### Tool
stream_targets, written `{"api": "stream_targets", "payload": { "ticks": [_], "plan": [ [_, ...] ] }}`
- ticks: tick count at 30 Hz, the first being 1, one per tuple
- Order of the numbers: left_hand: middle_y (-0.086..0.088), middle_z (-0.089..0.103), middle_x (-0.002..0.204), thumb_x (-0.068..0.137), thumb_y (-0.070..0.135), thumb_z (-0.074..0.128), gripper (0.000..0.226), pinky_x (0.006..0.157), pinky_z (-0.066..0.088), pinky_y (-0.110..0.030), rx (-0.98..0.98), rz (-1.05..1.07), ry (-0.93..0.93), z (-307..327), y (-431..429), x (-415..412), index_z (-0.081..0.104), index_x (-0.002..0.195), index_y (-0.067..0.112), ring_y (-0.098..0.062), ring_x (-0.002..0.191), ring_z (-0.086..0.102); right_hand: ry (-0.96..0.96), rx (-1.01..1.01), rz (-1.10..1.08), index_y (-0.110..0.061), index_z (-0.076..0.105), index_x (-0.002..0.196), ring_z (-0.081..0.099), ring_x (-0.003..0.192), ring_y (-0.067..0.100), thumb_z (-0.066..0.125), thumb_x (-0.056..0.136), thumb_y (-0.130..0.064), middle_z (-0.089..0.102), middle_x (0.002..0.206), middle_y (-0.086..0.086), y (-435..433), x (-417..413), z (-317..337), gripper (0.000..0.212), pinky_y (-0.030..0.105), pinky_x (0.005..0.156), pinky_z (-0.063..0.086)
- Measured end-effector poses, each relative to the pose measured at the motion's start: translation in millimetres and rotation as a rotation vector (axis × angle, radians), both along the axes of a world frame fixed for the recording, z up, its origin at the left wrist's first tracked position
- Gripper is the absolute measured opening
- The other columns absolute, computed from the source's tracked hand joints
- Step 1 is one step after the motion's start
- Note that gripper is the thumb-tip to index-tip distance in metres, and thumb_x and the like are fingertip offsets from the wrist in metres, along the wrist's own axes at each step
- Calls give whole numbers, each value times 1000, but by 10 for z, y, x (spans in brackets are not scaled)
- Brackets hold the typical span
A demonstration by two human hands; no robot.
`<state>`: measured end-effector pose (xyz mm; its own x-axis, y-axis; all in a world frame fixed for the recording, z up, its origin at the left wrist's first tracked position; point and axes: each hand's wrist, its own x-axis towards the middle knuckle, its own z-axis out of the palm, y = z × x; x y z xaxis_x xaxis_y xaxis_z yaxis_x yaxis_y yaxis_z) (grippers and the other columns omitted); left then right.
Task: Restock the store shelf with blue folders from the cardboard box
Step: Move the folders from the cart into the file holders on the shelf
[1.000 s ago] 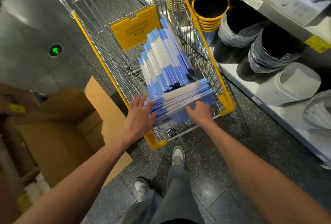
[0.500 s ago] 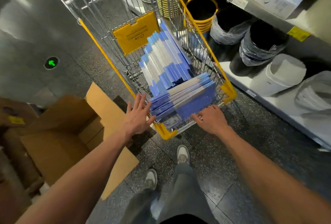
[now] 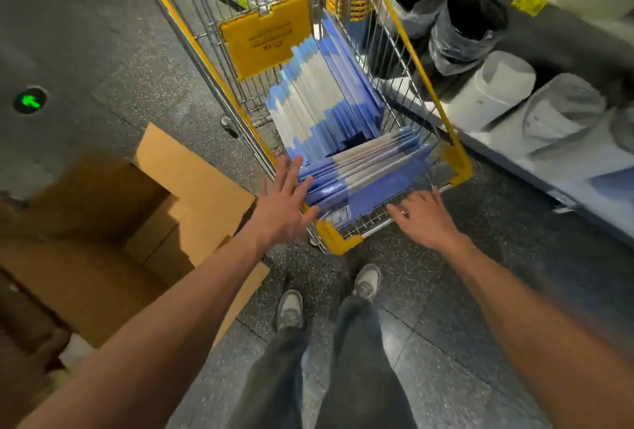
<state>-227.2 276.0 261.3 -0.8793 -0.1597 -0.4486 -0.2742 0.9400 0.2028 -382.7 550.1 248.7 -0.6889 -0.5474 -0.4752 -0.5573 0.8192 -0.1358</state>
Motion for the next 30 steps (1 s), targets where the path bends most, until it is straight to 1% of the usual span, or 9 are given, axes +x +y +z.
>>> {"api": "stream_targets", "payload": {
  "ticks": [3,6,10,15,19,22,25,28,30],
  "plan": [
    [4,-40,160,101,68,21,77,120,9,-67,-10,-44,8,-28,100,323,10,163,24,-22,143,-43,-40,-17,-43,-19,60,134,36,141,25,30,102,-58,53,142,7,200,408,-48,59,52,123,1],
    [3,-40,160,100,69,19,79,120,8,-66,12,-66,-21,28,262,634,11,163,22,-22,143,-44,-63,-60,-56,-23,60,133,37,140,24,30,102,-60,53,142,5,448,848,-72,57,52,123,2],
    [2,-40,160,83,79,-3,98,121,10,-65,-8,-116,-20,95,540,1051,12,163,23,-24,145,-41,-35,-93,-48,-29,58,135,38,142,24,34,101,-63,50,148,1,802,1383,-85,54,49,122,5],
    [7,-43,158,74,89,-16,109,121,8,-66,-28,-156,-23,32,938,1523,7,162,30,-20,140,-47,-3,-198,-39,-30,45,147,33,147,26,27,98,-67,41,157,2,1338,2021,-112,64,48,122,7],
    [11,-47,154,82,84,-1,94,121,7,-66,-45,-206,-66,14,1375,1894,-2,161,34,-17,135,-52,47,-239,-90,-31,34,154,23,151,29,28,96,-69,29,163,4,1817,2589,-114,70,50,122,7],
    [10,-46,155,84,84,1,93,120,12,-67,-62,-247,-66,25,1719,2184,0,162,33,-22,140,-47,8,-210,-136,-31,33,155,15,153,30,31,96,-70,25,164,5,2174,2986,-140,71,52,122,0],
    [3,-40,159,87,82,3,92,119,17,-66,-111,-281,-88,15,2081,2484,3,162,30,-27,145,-40,-29,-197,-197,-31,43,148,17,152,29,10,80,-87,32,161,2,2525,3411,-155,94,54,122,-4],
    [0,-40,160,99,70,22,78,120,15,-64,-119,-296,-100,27,2426,2752,5,162,29,-28,144,-40,-29,-163,-254,-30,51,139,18,151,24,5,75,-83,35,157,1,2847,3833,-152,95,50,119,-15],
    [0,-43,158,100,67,24,76,120,14,-65,-118,-343,-98,44,2629,2947,3,162,28,-29,144,-42,-19,-161,-302,-27,51,139,14,152,23,5,75,-82,32,158,1,3037,4127,-168,96,47,116,-21]
  ]
}}
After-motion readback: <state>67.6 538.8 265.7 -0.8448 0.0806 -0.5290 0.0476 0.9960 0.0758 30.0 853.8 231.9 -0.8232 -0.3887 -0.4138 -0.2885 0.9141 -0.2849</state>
